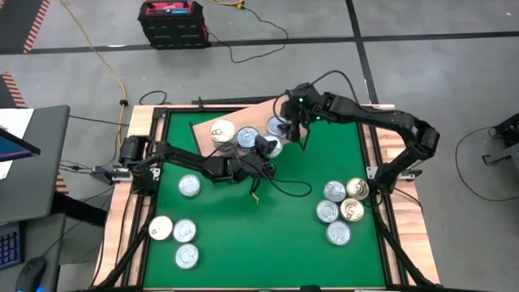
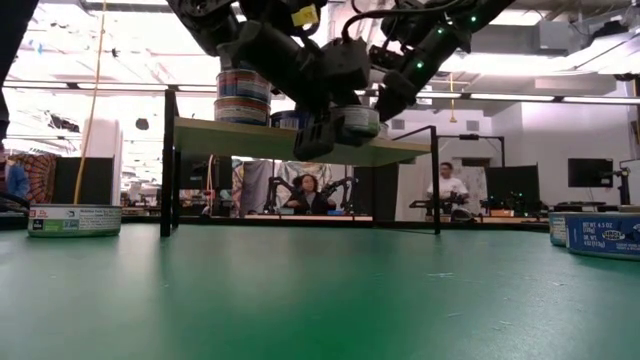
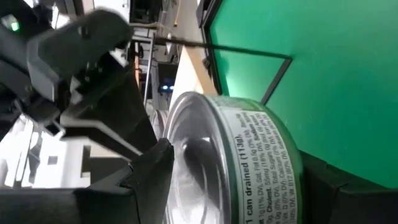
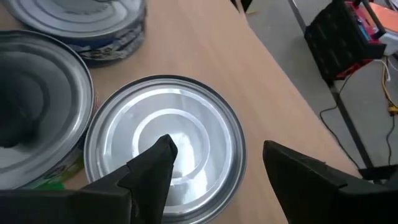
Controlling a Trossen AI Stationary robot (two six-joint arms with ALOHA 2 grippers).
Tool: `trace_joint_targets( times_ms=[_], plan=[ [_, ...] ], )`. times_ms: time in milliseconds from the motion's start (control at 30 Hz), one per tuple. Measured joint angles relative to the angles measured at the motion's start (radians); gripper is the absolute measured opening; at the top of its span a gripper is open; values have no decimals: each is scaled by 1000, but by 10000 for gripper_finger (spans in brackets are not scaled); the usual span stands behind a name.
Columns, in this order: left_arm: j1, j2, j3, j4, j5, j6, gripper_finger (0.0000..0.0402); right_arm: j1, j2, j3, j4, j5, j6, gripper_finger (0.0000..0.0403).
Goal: Stack canned seafood by type on shelf
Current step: Stack the green white tuna can on top of the green white tuna can on the shelf
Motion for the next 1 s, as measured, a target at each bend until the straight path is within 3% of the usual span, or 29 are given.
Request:
trace_joint_targets(
  times_ms=[133, 533, 1000],
  plan=[
    [-17, 0, 0, 0, 1, 30, 229, 0, 0, 0, -2, -3, 8, 285],
    [-31, -2, 0, 19, -30, 40, 121, -13, 1, -1, -9, -6, 49, 285],
    [-82, 1, -1, 152, -82, 201, 124, -13, -10, 1, -5, -5, 131, 286]
  ],
)
